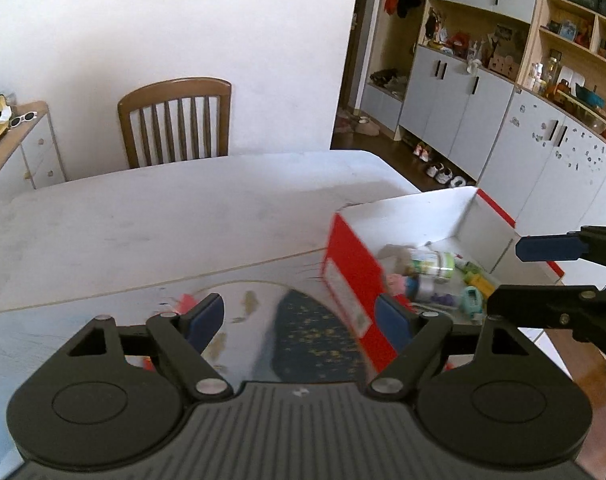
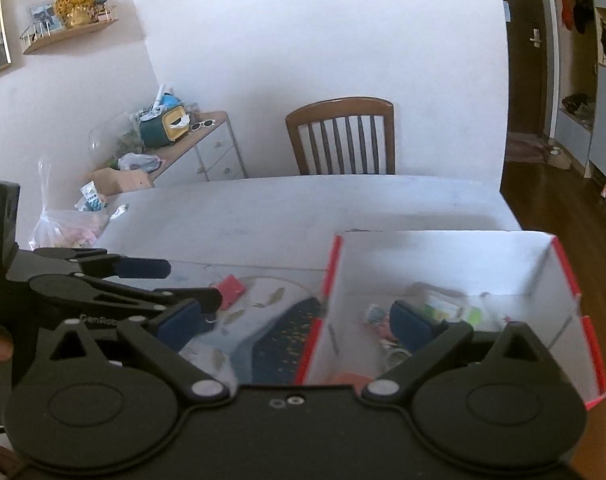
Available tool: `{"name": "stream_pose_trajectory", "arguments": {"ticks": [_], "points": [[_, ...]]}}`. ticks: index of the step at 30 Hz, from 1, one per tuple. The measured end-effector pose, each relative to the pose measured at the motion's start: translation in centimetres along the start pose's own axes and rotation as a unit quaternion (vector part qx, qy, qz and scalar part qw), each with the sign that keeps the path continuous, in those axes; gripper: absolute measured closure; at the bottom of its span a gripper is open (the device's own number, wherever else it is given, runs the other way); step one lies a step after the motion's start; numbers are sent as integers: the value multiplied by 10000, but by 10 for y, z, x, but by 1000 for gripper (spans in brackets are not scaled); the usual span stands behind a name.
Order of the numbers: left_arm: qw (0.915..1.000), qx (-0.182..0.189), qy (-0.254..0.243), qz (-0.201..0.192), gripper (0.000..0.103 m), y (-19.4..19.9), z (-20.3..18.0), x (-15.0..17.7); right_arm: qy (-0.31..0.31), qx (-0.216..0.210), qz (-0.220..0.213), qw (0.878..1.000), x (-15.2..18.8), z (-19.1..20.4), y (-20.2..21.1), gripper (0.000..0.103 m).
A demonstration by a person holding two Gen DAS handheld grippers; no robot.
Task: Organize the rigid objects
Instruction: 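Withdraw both tools from the box back over the mat, then grasp the red dragon keychain with the left tool while the right tool grasps the pink binder clip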
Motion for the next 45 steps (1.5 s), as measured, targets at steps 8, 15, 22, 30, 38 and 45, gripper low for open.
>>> {"name": "stream_pose_trajectory", "arguments": {"ticks": [8,15,22,30,38,45], "points": [[9995,187,195,-136,6,6,50,23,140,-12,131,9998,3,45,-37,1],[9998,6,200,-57,1,-4,85,44,177,-45,342,9992,7,69,-70,1],[9994,-164,246,193,1,-26,114,72,353,41,602,9976,10,81,-108,2],[9980,-112,487,392,1,-57,134,100,566,256,1008,9930,18,85,-159,3],[9977,-126,474,477,1,-83,138,108,734,305,1339,9878,24,94,-201,6],[9970,-146,498,574,1,-100,138,113,1122,337,1600,9801,31,93,-234,16]]}}
Point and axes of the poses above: each gripper's, at about its wrist camera, not at the fingertips, and y roughly against the way its jaws point, z to its left, x to its underside, the point moved 7 cm from there along -y, roughly the way its jaws point, and after that the axes turned 12 degrees about -y, right-handed, at the moved point
